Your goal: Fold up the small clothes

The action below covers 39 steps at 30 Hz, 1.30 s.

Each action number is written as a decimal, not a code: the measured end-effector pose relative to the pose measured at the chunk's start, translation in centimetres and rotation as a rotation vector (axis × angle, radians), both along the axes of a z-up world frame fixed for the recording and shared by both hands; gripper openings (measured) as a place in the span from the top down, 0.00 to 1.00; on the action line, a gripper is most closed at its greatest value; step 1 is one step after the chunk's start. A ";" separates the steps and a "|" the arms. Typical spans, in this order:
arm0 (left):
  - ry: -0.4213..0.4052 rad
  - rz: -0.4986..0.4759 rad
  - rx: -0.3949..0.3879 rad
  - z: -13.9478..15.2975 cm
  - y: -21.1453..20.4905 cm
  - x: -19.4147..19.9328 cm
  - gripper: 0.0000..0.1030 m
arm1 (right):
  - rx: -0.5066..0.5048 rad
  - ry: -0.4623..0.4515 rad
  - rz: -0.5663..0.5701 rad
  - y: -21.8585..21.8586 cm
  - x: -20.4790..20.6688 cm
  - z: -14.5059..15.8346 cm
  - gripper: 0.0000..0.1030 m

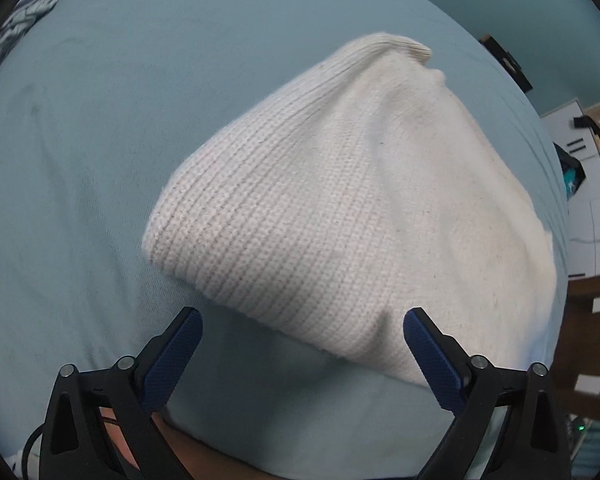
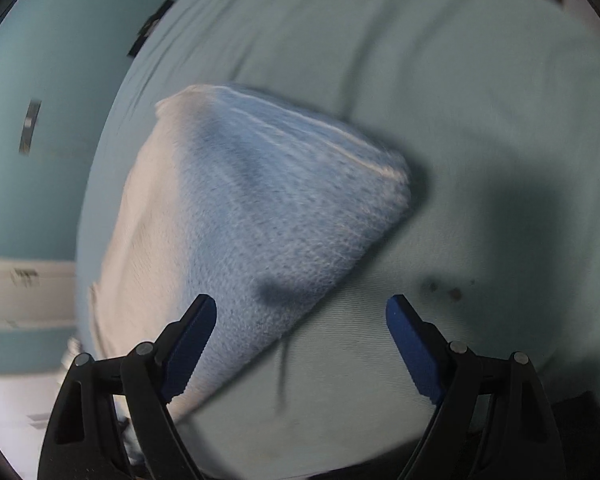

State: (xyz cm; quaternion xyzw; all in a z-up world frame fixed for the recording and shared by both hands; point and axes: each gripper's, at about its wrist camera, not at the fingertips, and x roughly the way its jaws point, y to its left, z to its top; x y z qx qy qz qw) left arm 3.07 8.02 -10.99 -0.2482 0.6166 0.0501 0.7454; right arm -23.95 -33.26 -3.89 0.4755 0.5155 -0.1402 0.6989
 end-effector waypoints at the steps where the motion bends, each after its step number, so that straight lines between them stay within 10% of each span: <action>1: 0.001 0.009 -0.019 -0.1 0.2 0.0 0.04 | 0.032 0.005 -0.009 -0.3 0.2 -0.6 0.22; 10: 0.066 0.193 -0.281 -3.6 2.0 1.7 0.04 | 0.343 -0.034 -0.134 -2.2 1.3 -5.8 0.41; 15: 0.131 0.188 -0.306 -5.4 1.3 3.0 0.18 | 0.302 -0.052 -0.123 -1.9 2.1 -5.6 0.54; 22: 0.076 0.222 -0.295 -3.5 1.9 2.6 0.69 | 0.144 -0.117 -0.063 -1.2 1.8 -1.7 0.73; 30: -0.053 0.104 -0.289 4.3 2.0 0.7 0.73 | 0.091 -0.264 -0.023 -0.5 0.7 4.1 0.76; 39: 0.108 0.033 -0.402 5.3 3.1 -6.0 0.73 | 0.156 -0.208 0.038 -2.9 -5.6 6.3 0.77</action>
